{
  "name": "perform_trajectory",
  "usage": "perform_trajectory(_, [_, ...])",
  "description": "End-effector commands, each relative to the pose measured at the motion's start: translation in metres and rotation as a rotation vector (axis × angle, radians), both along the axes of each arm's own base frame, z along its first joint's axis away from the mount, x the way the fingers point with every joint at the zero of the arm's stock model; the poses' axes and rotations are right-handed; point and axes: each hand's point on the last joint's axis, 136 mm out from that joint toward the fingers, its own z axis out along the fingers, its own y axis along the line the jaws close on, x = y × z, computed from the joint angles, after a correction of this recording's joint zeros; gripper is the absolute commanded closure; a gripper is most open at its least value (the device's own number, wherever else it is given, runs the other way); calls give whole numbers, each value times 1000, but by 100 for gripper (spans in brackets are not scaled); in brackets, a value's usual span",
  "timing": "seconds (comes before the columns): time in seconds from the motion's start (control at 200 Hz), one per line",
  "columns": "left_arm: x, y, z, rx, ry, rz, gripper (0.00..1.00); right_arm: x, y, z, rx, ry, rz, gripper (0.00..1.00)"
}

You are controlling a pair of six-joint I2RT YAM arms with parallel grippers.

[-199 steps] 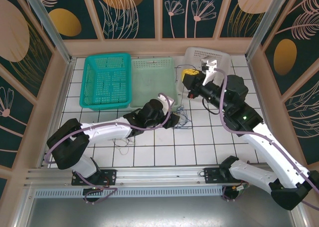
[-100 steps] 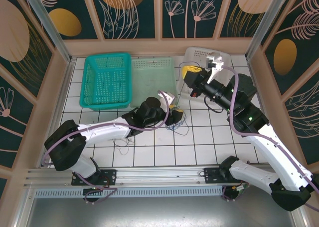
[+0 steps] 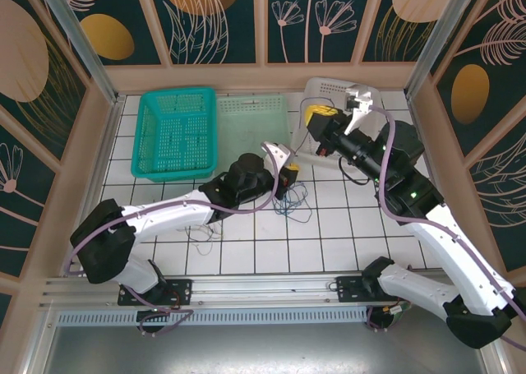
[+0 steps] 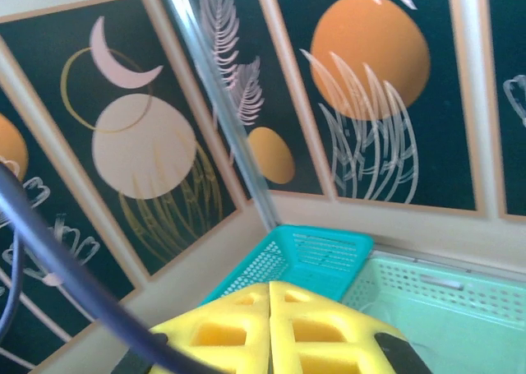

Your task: Untangle the cables

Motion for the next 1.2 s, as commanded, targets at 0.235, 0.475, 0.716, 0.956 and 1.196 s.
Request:
perform_trajectory(0.235, [-9, 33, 146, -174, -238, 64, 100, 39, -32, -105, -95, 230, -203, 26])
perform_trajectory(0.475, [-13, 64, 194, -203, -310, 152, 100, 36, -26, -166, -100, 300, -135, 25])
perform_trajectory(0.716, [-14, 99, 228, -194, -380, 266, 100, 35, -25, -212, -111, 364, -133, 25])
perform_trajectory(0.956, [-19, 129, 266, -217, -464, 346, 100, 42, -39, -252, -147, 444, -230, 18])
perform_trajectory(1.196, [-24, 125, 279, -239, -479, 313, 100, 52, -67, -242, -95, 426, -369, 8])
